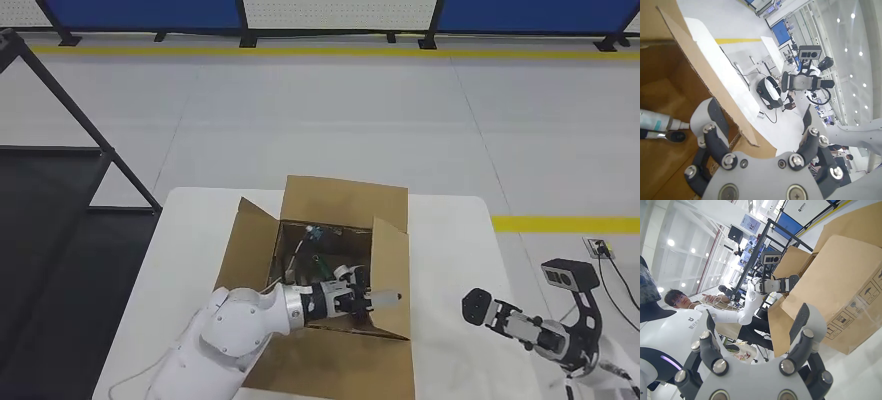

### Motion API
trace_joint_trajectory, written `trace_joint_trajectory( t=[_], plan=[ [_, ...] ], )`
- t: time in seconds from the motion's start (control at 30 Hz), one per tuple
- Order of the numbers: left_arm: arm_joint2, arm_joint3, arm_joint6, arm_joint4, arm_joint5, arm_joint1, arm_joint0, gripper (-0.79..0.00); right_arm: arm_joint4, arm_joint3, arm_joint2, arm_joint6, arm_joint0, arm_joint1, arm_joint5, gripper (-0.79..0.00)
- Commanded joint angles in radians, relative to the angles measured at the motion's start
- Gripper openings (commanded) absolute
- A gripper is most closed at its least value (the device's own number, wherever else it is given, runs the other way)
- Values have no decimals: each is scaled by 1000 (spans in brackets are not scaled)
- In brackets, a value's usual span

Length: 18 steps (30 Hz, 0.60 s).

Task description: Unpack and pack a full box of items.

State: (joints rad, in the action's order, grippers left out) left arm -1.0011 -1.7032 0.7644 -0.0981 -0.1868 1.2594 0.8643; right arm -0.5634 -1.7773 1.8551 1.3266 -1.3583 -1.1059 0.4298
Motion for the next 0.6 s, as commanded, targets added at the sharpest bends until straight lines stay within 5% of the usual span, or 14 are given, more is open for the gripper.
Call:
trace_joint_trajectory(
  t=[0.0,0.57],
  plan=[
    [22,4,-14,2,-4,6,-18,0,-16,-3,8,11,-10,3,5,0],
    [312,337,-113,138,-91,139,-299,0,-115,-67,112,-5,-183,27,68,0]
  ],
)
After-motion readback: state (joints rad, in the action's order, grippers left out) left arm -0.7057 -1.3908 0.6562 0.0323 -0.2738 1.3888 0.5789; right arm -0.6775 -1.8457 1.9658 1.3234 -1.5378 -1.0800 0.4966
